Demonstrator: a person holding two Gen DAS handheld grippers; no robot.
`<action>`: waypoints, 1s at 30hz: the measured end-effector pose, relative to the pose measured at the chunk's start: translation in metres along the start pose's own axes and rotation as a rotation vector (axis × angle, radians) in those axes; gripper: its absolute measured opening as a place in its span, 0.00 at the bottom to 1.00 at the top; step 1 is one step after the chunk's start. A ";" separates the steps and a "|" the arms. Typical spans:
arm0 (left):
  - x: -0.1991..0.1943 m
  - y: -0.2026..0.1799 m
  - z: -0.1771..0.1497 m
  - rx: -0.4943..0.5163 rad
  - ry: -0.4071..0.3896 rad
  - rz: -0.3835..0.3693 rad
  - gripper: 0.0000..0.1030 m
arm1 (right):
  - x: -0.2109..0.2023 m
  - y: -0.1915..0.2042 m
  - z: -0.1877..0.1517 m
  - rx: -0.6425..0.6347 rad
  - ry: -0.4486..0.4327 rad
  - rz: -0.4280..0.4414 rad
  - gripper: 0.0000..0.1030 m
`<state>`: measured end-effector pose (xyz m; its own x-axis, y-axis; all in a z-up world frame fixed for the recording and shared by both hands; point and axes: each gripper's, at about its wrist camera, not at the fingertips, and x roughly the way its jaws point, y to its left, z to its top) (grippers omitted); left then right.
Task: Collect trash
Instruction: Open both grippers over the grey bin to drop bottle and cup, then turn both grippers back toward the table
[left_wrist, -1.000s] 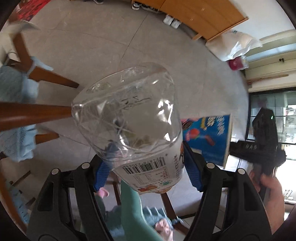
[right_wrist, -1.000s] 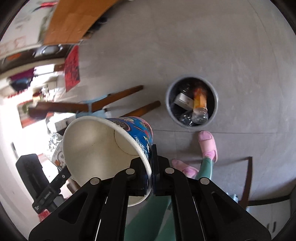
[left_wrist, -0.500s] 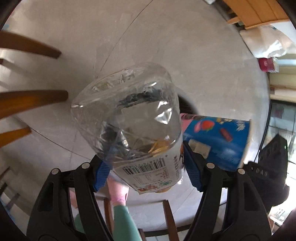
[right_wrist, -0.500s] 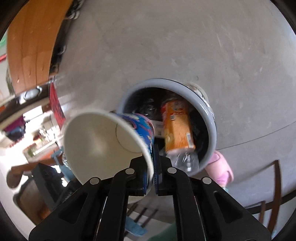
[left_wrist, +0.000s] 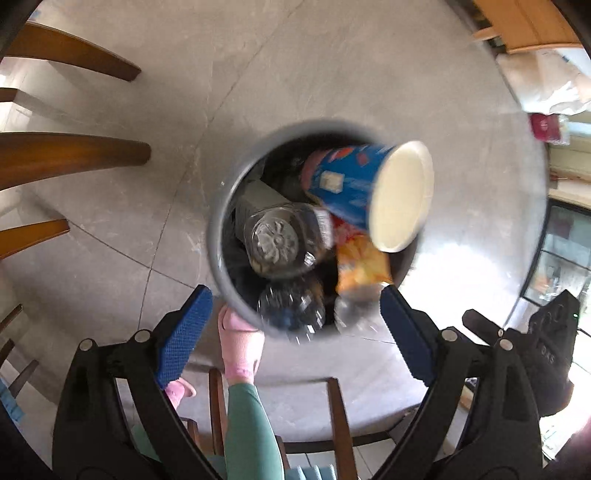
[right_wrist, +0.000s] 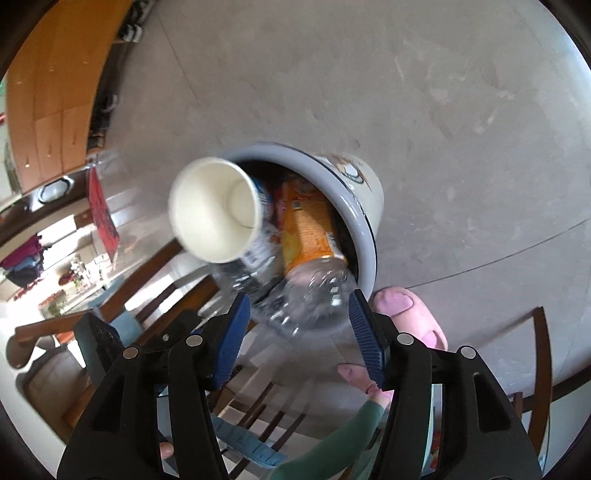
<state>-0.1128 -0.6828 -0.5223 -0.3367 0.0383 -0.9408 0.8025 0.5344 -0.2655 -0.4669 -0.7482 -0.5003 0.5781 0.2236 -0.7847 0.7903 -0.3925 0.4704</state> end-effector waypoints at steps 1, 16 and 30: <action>-0.016 -0.003 -0.002 -0.003 -0.010 -0.005 0.87 | -0.013 0.007 -0.004 -0.007 -0.007 0.006 0.56; -0.397 -0.019 -0.050 0.036 -0.413 -0.106 0.93 | -0.229 0.320 -0.096 -0.564 -0.014 0.190 0.69; -0.548 0.250 -0.155 -0.545 -0.659 -0.068 0.93 | -0.130 0.585 -0.291 -1.085 0.292 0.120 0.73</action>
<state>0.1962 -0.4391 -0.0408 0.1148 -0.4171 -0.9016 0.3850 0.8553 -0.3467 -0.0203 -0.7477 -0.0058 0.5750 0.4925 -0.6533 0.4029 0.5245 0.7500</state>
